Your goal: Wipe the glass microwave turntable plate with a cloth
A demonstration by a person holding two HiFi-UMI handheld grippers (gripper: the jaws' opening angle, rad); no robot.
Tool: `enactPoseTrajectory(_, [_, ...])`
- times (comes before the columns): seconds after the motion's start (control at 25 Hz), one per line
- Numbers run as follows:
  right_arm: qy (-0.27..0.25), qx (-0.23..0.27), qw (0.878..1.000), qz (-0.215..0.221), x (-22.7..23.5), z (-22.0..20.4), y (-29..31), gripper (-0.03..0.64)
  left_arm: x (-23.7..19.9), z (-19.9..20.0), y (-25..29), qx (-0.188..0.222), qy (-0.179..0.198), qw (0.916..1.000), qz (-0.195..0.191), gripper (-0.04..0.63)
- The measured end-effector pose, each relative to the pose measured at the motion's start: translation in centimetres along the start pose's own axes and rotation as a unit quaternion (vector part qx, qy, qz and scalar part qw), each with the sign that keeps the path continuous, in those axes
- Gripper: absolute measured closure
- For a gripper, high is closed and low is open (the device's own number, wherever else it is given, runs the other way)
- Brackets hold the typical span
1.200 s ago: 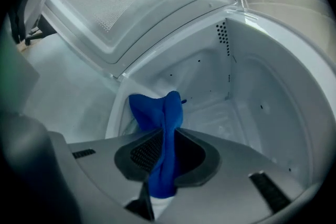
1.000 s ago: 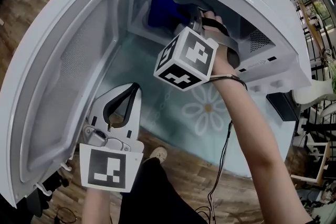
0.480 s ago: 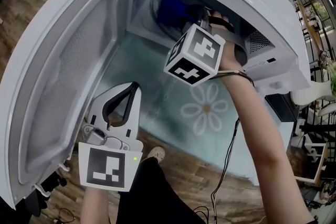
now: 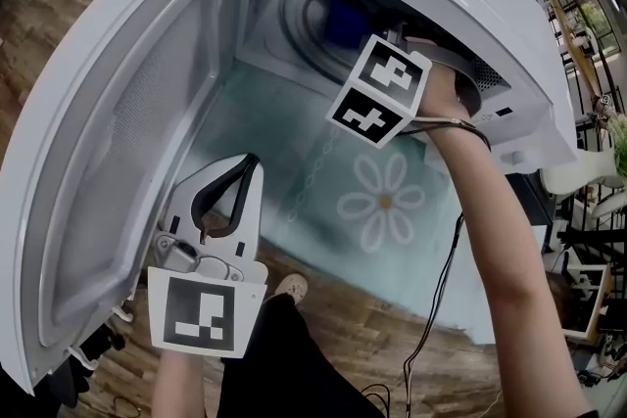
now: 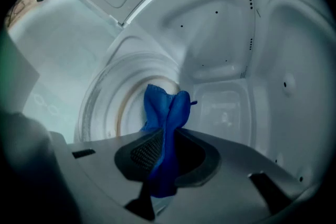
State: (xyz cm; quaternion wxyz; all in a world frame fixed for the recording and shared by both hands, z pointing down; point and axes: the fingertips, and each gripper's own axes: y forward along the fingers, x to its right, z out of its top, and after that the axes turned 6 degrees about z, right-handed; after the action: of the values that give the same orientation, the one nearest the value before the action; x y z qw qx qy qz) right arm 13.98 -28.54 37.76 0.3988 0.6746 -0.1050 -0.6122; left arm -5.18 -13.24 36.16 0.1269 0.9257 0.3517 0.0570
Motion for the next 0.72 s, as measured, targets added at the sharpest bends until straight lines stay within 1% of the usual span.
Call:
enactPoseTrajectory(0.16, [-0.023, -0.049, 0.999, -0.003, 0.2, -2.0, 0.7, 0.561, 0.0, -0.1, 0.0, -0.003, -0.005, 1.0, 0.001, 0.591])
enactPoseTrajectory(0.28, [-0.029, -0.087, 0.996, 0.009, 0.2, -3.1, 0.9, 0.561, 0.0, -0.1, 0.0, -0.002, -0.011, 0.9999, 0.002, 0.591])
enactPoseTrajectory(0.48, [-0.062, -0.181, 0.981, 0.032, -0.3, -5.5, 1.2, 0.561, 0.0, 0.0, -0.1, 0.0, -0.01, 0.9999, 0.003, 0.591])
enactPoseTrajectory(0.64, [-0.079, -0.229, 0.969, 0.049, -0.4, -6.9, 1.4, 0.561, -0.4, -0.2, -0.2, -0.003, -0.016, 0.9998, 0.008, 0.591])
enactPoseTrajectory(0.72, [-0.081, -0.243, 0.965, 0.059, -0.6, -7.3, 1.5, 0.561, -0.5, -0.2, -0.2, -0.004, -0.017, 0.9998, 0.01, 0.591])
